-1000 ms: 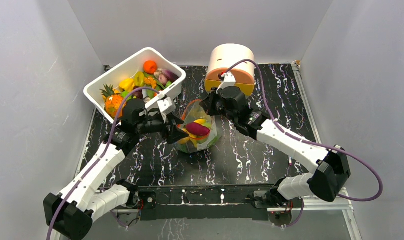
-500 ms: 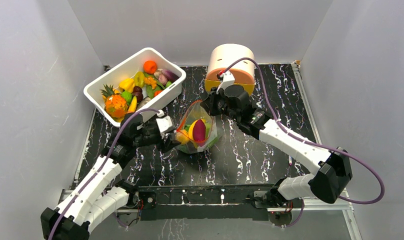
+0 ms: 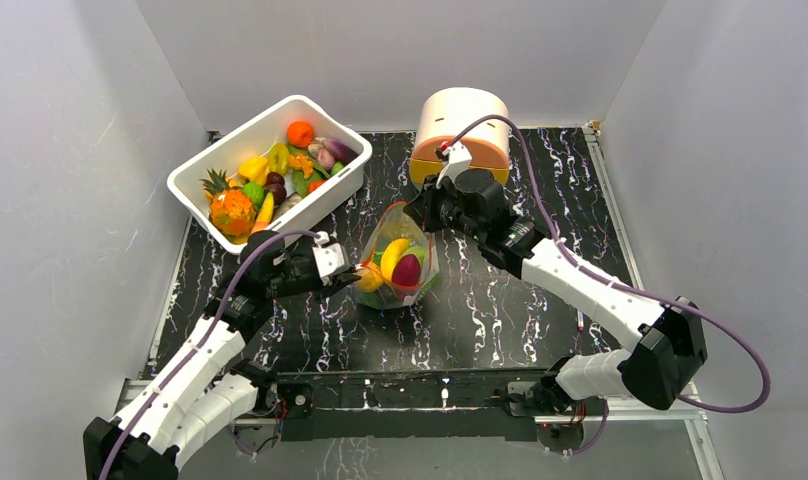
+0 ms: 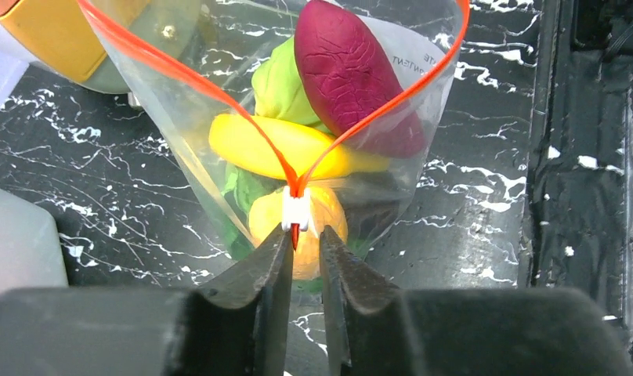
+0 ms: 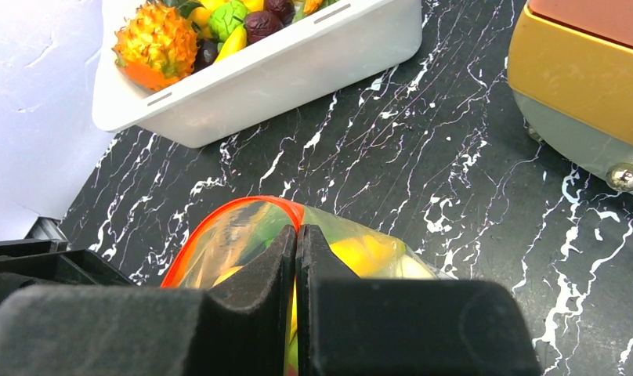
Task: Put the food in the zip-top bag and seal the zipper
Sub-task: Zip the zipper food storage bag at the center of the board.
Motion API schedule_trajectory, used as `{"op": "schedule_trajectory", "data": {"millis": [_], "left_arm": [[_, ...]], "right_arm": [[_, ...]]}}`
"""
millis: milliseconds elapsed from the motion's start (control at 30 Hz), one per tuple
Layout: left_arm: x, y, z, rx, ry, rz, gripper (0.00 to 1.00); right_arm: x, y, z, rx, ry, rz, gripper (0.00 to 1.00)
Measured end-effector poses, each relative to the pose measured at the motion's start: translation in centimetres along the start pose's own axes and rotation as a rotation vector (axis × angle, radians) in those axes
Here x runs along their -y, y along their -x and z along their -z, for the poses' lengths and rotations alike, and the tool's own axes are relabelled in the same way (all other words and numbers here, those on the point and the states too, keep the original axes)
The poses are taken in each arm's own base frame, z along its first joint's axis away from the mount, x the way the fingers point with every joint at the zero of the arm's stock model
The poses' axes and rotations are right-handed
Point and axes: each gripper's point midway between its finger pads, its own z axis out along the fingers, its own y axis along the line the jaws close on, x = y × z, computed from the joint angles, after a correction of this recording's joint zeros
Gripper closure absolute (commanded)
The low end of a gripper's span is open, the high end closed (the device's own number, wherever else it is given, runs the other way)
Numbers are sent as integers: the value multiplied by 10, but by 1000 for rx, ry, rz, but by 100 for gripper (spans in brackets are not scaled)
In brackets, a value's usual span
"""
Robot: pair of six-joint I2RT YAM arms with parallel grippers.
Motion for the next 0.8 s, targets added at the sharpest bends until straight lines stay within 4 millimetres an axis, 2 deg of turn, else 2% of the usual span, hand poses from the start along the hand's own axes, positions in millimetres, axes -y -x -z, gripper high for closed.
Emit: {"op": "schedule_trajectory", "data": {"millis": [67, 233, 300, 500, 633, 800], "left_arm": [[0, 3, 0, 11, -3, -10, 100], [2, 8, -1, 34, -16, -20, 100], [2, 10, -1, 42, -22, -21, 100], [3, 23, -1, 91, -26, 1, 100], [4, 29, -1, 112, -30, 27, 100], [7, 30, -1, 117, -39, 68, 100]], "right_arm": [[0, 0, 1, -1, 3, 8, 100], [1, -1, 5, 2, 8, 27, 100], [2, -2, 7, -1, 7, 41, 94], [5, -9, 12, -54, -2, 95, 67], [1, -10, 18, -91, 19, 150, 61], [-15, -7, 25, -107, 96, 262, 58]]}}
